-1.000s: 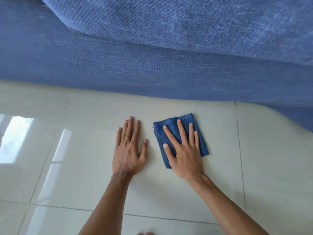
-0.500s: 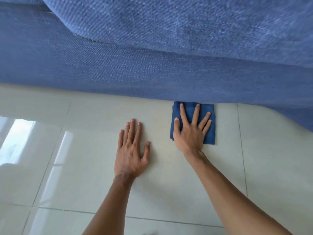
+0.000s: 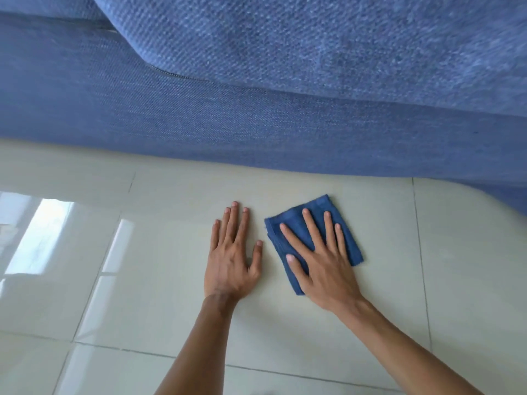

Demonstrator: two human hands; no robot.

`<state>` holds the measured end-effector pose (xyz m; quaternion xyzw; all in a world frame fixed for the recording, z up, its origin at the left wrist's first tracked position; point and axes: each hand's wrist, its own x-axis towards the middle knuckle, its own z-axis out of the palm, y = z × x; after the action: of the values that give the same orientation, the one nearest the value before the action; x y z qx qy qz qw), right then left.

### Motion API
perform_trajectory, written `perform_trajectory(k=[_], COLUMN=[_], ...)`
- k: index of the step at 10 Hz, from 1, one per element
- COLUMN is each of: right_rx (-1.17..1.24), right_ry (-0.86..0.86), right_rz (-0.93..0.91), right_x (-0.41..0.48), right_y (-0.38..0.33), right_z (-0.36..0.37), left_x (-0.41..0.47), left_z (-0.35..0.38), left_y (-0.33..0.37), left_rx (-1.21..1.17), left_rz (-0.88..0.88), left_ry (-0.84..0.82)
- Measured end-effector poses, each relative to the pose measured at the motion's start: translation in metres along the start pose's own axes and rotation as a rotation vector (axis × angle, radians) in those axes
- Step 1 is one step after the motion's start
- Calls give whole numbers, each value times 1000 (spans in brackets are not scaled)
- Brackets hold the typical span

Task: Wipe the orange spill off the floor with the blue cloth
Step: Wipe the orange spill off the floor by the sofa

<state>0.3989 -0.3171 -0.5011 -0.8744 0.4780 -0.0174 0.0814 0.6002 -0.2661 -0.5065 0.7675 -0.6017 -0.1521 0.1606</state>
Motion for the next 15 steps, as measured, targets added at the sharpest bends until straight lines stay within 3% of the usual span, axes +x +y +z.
perform_trajectory(k=[1,2,3,4,5,6,7,8,9,10,11,12,13,14,15], right_rx=[-13,70,-10,-59,23,61,17,10,88,39,15,69,77,31,39], right_ry=[26,117,48,-71,66,106,-12,28,105,58,12,112,131,51,107], right_rz=[113,574,167,-98,401,472,10,132,562,254,45,460,499,115,259], right_x=[10,67,34,-7,39,52,-12,1,63,26,-18,42,52,-10,16], right_y=[34,-13,-13,55,49,-20,-9,35,-3,-27,16,10,-39,-18,5], right_z=[-3,4,6,-10,-3,3,-1,-2,3,8,0,6,9,5,4], left_x=[0,0,0,-1,0,-1,1,0,0,0,0,2,0,0,1], left_z=[1,2,2,1,2,2,1,2,2,1,0,1,1,-1,0], left_y=[0,-1,-1,0,-1,0,0,1,0,1,1,1,1,0,2], left_rx=[2,8,2,1,5,13,9,12,17,10,-6,-4,0,0,1], left_rz=[3,1,8,6,2,6,-3,-1,-2,-9,-10,-6,-7,-13,-9], left_ry=[2,2,5,0,11,12,14,17,12,6,7,9,14,6,16])
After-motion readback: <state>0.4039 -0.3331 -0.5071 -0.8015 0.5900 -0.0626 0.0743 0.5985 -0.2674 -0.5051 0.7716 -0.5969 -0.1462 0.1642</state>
